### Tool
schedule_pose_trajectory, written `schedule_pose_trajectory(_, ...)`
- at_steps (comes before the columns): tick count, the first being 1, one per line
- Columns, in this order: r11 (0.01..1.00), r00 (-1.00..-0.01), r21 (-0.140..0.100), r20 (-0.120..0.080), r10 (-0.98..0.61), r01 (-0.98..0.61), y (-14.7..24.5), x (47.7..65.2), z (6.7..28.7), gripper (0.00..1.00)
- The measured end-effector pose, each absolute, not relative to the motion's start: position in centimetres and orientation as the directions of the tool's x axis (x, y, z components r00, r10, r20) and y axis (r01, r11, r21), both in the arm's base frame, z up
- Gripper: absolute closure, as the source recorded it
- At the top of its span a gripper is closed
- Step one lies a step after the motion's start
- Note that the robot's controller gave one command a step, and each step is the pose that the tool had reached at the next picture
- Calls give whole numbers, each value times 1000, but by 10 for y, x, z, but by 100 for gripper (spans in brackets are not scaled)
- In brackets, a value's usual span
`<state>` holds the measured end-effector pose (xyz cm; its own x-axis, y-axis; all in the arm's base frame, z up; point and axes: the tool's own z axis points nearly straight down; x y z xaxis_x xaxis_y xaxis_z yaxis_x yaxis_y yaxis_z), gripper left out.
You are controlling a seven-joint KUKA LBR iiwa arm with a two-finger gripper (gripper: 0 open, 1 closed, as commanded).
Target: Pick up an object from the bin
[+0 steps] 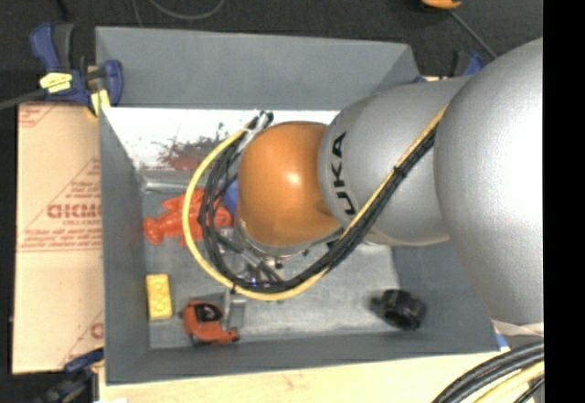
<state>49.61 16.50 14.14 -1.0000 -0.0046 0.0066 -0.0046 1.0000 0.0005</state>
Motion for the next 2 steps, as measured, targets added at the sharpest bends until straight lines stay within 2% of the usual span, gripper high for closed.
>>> schedule_pose_trajectory(1, 1000, -1000, 2, -1, 0, 0, 164, 498, 146, 0)
schedule_pose_trajectory(2, 997, -997, 4, -4, 81, 81, 139, 478, 84, 0)
